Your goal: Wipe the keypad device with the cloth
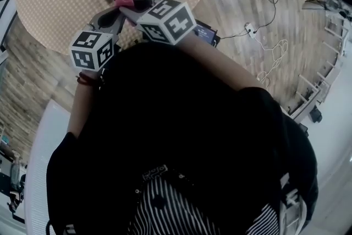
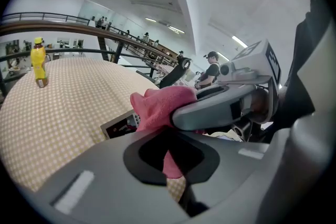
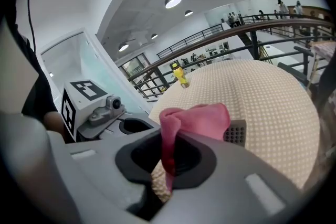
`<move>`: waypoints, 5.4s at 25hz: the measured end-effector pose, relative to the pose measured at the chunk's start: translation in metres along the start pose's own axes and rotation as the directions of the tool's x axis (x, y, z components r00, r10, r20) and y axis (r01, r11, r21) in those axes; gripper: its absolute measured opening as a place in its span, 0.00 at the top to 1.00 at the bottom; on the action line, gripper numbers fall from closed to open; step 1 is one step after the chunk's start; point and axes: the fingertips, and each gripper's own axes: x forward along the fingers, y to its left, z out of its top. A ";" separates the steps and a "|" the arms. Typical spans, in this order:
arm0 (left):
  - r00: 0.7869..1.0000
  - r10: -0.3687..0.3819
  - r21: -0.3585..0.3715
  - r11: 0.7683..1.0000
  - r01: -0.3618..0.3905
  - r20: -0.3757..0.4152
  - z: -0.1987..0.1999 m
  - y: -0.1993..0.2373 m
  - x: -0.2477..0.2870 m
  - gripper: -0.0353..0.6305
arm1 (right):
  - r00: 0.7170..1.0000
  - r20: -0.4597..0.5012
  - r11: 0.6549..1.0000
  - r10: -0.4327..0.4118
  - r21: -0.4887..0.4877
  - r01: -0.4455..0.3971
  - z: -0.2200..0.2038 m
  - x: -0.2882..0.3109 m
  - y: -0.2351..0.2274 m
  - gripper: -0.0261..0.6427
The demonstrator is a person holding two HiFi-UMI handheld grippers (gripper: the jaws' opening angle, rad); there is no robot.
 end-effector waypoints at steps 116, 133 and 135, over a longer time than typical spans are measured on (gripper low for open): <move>0.930 0.204 0.235 0.963 -0.134 -0.306 0.026 0.148 0.136 0.95 | 0.997 0.070 0.996 -0.012 0.085 0.006 -0.026 0.119 -0.125 0.91; 0.938 0.193 0.204 0.969 -0.137 -0.289 0.023 0.149 0.136 0.94 | 0.980 -0.194 0.967 0.048 0.256 0.004 -0.128 0.139 -0.141 0.91; 0.938 0.196 0.206 0.969 -0.140 -0.284 0.022 0.148 0.135 0.94 | 0.972 -0.226 0.951 0.064 0.308 0.009 -0.133 0.138 -0.142 0.91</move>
